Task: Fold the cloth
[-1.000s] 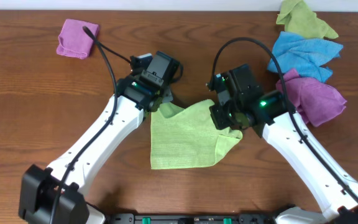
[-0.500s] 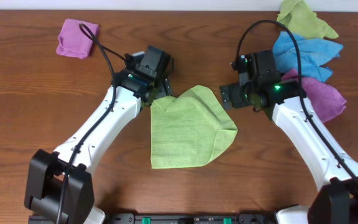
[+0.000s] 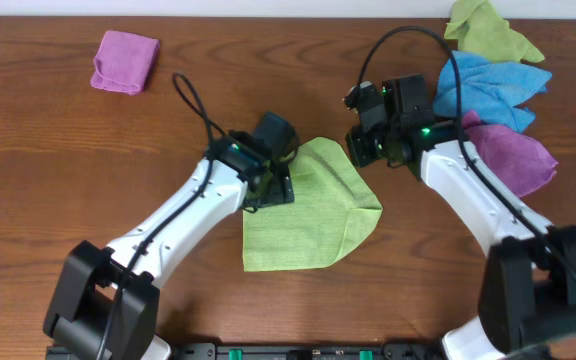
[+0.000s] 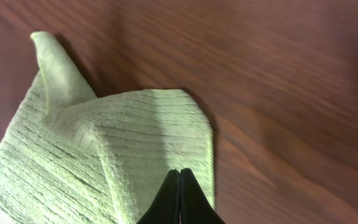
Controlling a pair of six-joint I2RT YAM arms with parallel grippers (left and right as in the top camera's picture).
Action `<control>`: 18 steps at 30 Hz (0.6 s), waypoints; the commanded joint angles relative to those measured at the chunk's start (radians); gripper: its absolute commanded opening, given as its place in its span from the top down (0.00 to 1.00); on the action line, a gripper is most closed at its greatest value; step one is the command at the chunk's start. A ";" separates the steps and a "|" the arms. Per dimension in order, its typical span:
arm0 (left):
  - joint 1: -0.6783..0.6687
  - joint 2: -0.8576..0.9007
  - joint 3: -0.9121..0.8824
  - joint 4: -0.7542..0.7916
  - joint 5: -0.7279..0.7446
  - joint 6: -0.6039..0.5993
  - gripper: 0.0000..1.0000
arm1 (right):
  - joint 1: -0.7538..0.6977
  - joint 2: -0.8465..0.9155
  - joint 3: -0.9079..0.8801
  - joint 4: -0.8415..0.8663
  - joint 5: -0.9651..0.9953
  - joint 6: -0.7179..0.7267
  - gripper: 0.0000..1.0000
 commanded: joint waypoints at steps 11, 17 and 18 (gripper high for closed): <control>-0.055 -0.015 -0.187 0.010 0.067 -0.059 0.00 | 0.007 0.088 0.009 0.068 -0.108 -0.019 0.99; -0.069 -0.015 -0.223 0.069 0.097 -0.079 0.94 | 0.010 0.113 0.009 0.072 -0.108 -0.018 0.99; -0.069 -0.015 -0.223 0.071 0.101 -0.079 0.94 | 0.013 0.116 0.009 0.077 -0.108 -0.019 0.99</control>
